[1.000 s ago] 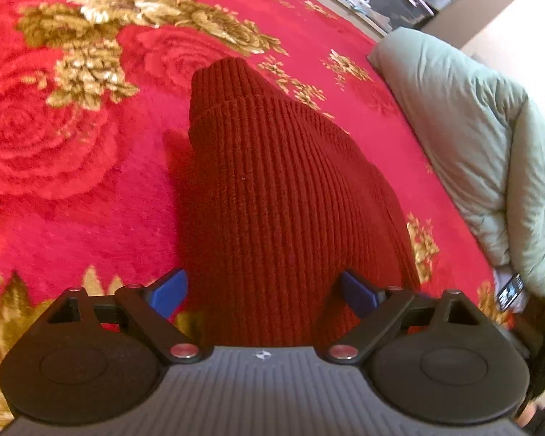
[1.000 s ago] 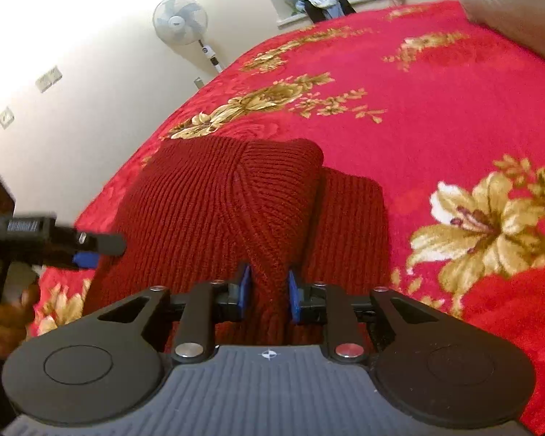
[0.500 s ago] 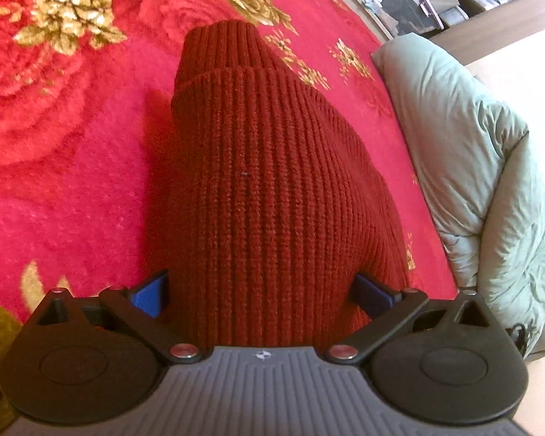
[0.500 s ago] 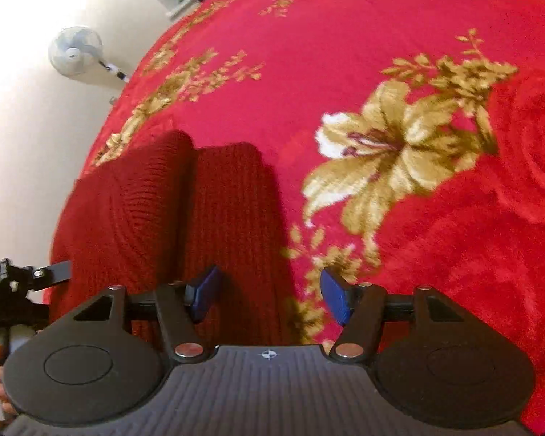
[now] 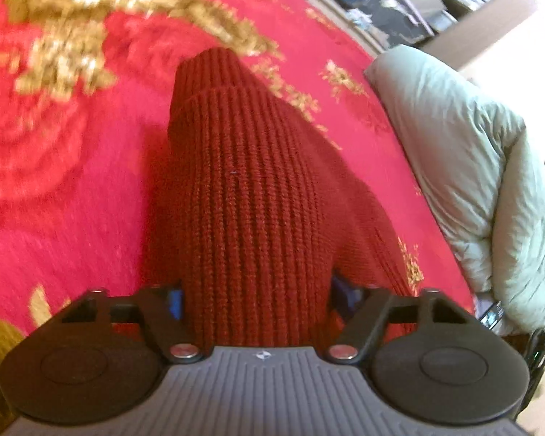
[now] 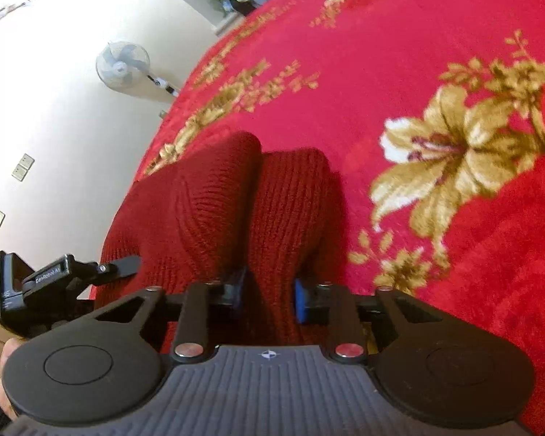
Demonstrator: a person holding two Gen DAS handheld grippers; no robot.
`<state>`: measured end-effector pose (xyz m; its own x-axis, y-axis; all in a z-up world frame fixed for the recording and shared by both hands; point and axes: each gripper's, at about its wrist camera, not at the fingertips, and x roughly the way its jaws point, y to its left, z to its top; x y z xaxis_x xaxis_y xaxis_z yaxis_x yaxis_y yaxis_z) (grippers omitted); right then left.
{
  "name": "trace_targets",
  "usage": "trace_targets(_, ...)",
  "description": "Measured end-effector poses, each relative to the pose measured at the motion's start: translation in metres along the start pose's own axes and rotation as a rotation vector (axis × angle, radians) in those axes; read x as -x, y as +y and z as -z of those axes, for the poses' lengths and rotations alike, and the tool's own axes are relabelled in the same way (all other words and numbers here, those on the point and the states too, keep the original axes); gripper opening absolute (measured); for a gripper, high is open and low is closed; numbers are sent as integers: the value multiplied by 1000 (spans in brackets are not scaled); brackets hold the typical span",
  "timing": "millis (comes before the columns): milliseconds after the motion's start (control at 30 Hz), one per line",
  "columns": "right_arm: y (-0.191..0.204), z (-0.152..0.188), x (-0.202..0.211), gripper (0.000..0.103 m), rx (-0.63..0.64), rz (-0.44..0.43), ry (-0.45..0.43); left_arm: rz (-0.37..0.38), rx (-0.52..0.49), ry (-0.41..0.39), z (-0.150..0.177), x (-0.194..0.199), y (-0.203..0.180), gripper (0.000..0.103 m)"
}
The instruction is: Fold small clothes
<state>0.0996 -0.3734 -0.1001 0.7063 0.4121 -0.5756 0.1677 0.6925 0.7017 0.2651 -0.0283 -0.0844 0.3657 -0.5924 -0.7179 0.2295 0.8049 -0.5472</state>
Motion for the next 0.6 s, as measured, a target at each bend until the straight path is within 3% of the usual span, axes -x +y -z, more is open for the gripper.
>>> trace_targets(167,9,1,2,12,30,1,-55,2,-125,-83,-2,19,-24,66)
trace_targets(367,42,-10,-18,11,106,1,-152,26,-205,-210,-23,51,-26,65)
trace_targets(467,65,-20,-36,11,134,-5,-190,-16,-242,-271,-39,65,-19,66)
trace_targets(600,113,-31,-60,11,283,13,-243,-74,-168,-338,-62,78,8,68)
